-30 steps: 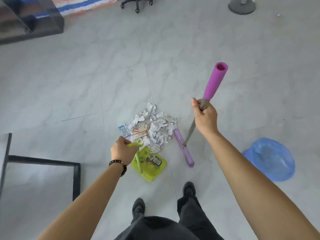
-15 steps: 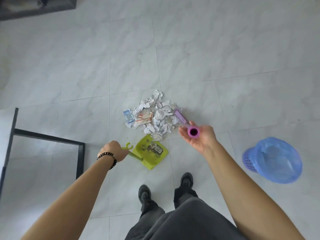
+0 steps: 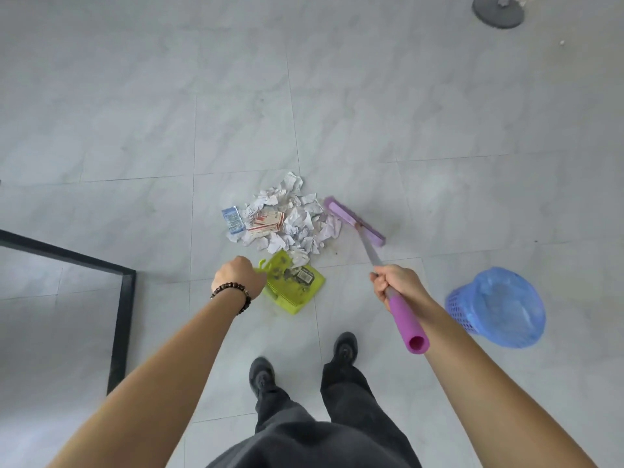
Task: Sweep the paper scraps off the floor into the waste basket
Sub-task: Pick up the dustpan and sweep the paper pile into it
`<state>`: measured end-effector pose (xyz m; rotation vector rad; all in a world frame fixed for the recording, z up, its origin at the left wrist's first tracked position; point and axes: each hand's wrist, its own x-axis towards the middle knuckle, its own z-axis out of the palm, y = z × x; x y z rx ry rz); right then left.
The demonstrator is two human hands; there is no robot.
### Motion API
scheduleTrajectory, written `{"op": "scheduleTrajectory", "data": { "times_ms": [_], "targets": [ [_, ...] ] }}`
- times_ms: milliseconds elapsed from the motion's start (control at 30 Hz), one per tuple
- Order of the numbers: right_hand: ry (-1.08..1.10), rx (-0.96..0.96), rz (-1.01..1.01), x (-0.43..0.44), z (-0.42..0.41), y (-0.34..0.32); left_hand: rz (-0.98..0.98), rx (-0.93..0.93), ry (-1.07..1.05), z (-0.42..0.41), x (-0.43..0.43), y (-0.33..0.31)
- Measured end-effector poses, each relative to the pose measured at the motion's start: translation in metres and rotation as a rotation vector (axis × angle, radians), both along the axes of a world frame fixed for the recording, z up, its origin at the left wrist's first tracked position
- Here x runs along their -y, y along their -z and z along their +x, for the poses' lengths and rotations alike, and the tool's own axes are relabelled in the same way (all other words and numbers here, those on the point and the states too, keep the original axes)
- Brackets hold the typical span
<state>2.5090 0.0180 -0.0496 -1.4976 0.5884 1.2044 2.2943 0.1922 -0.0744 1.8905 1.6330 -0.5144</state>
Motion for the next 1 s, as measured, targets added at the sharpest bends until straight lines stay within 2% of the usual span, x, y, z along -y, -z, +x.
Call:
{"op": "scheduleTrajectory", "data": {
  "times_ms": [167, 367, 500, 667, 733, 833, 900, 1000],
  "targets": [
    [-0.215, 0.163, -0.086, -0.038, 0.013, 0.051, 0.046, -0.05, -0.007, -0.003, 0.001, 0.014],
    [-0.548, 0.223, -0.445, -0.044, 0.024, 0.103, 0.125, -0.087, 0.033, 0.009, 0.007, 0.022],
    [-1.015, 0.332, -0.593, -0.01, -0.013, 0.085, 0.116, -0.078, 0.044, 0.017, 0.01, 0.012],
    [-1.369, 0.29, -0.545, 0.027, -0.037, 0.035, 0.09, -0.055, 0.023, 0.014, 0.008, 0.002],
    [-1.37, 0.255, -0.517, 0.035, -0.028, 0.023, 0.085, -0.053, 0.014, 0.01, 0.004, -0.002],
    [-0.928, 0.174, -0.408, 0.054, 0.0, 0.01, 0.087, -0.051, 0.011, 0.006, -0.001, -0.005],
    [-0.634, -0.052, -0.392, 0.062, 0.007, -0.002, 0.085, -0.05, 0.012, 0.003, -0.002, -0.006],
    [-0.532, -0.106, -0.397, 0.056, 0.006, -0.008, 0.091, -0.052, 0.011, 0.002, 0.0, -0.004]
  ]
}}
